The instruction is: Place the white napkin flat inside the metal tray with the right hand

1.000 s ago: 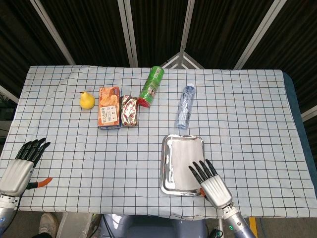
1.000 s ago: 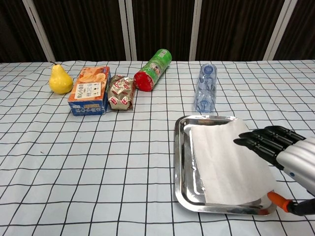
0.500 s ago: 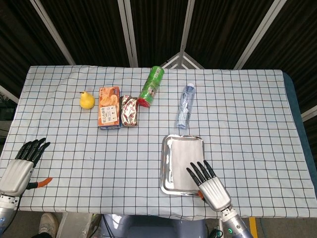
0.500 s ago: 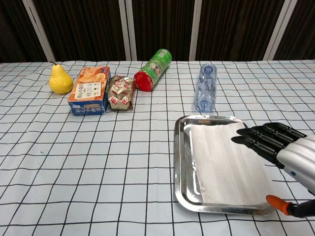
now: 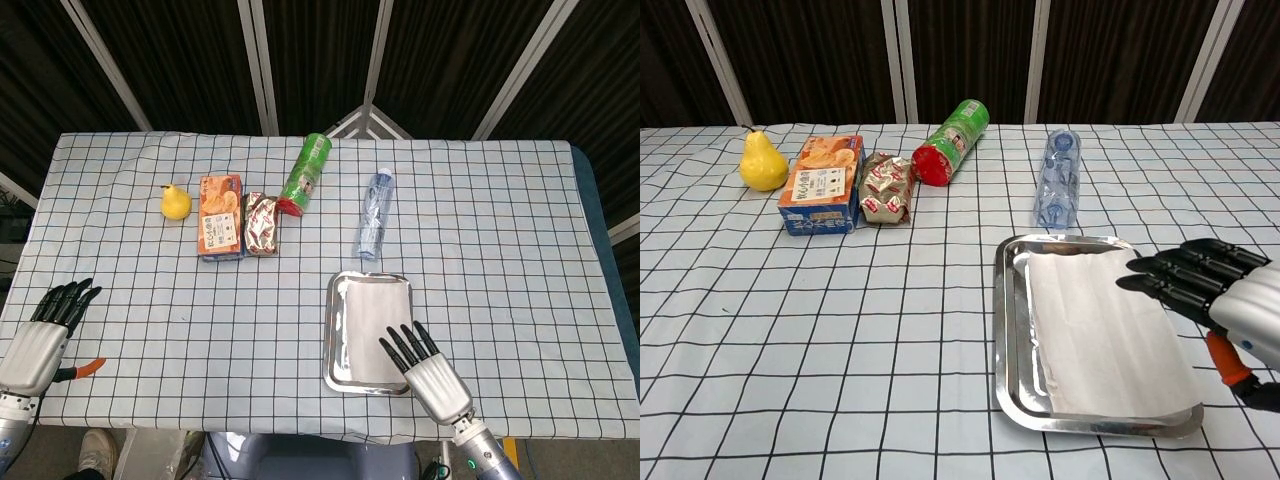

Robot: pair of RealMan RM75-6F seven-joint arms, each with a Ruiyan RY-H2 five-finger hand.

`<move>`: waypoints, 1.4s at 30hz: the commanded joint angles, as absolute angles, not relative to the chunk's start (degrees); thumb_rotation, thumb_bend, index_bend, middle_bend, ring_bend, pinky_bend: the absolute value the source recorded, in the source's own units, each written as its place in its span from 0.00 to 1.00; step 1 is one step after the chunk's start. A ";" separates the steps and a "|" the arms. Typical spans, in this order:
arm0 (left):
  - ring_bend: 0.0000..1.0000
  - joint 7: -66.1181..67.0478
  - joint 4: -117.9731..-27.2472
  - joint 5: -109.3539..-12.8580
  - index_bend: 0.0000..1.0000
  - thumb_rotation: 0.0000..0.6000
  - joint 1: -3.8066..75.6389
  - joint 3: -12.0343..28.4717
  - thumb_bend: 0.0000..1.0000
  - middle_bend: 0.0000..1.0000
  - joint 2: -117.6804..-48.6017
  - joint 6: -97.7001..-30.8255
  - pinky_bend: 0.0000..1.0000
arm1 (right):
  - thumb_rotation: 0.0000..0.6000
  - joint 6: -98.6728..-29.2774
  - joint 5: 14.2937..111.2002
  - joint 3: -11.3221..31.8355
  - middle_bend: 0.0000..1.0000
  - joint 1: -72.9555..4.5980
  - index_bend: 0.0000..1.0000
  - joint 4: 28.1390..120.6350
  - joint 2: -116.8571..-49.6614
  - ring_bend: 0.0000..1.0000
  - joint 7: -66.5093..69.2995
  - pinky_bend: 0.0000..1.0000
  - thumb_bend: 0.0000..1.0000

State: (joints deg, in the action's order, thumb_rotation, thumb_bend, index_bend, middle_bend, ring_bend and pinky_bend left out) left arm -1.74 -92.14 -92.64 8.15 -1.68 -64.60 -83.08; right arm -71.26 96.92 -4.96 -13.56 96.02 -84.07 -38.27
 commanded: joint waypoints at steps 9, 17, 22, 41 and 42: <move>0.00 -1.84 -92.06 -92.58 0.00 1.00 8.18 -1.67 0.00 0.00 -64.58 -82.99 0.00 | 1.00 -61.76 87.91 -2.89 0.06 -16.62 0.20 97.54 -86.04 0.00 -50.42 0.00 1.00; 0.00 -2.13 -92.00 -92.58 0.00 1.00 8.27 -1.70 0.00 0.00 -64.54 -82.80 0.00 | 1.00 -60.11 82.65 -1.69 0.06 -17.53 0.21 96.91 -87.45 0.00 -55.35 0.00 1.00; 0.00 -2.09 -92.02 -92.62 0.00 1.00 8.26 -1.71 0.00 0.00 -64.54 -82.85 0.00 | 1.00 -59.78 80.70 -2.32 0.06 -17.72 0.21 96.57 -87.84 0.00 -57.18 0.00 1.00; 0.00 -2.13 -92.00 -92.64 0.00 1.00 8.26 -1.72 0.00 0.00 -64.56 -82.86 0.00 | 1.00 -60.89 80.64 -4.09 0.06 -18.73 0.21 96.16 -89.80 0.00 -57.95 0.00 1.00; 0.00 -2.13 -91.98 -92.65 0.00 1.00 8.26 -1.72 0.00 0.00 -64.56 -82.88 0.00 | 1.00 -61.13 80.69 -4.14 0.06 -18.73 0.21 96.22 -89.88 0.00 -57.98 0.00 1.00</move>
State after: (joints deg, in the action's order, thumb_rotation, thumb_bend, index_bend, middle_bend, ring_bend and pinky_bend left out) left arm -2.13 -91.98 -92.65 8.26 -1.72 -64.56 -82.88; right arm -61.03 80.65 -4.09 -18.72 96.18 -89.82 -57.94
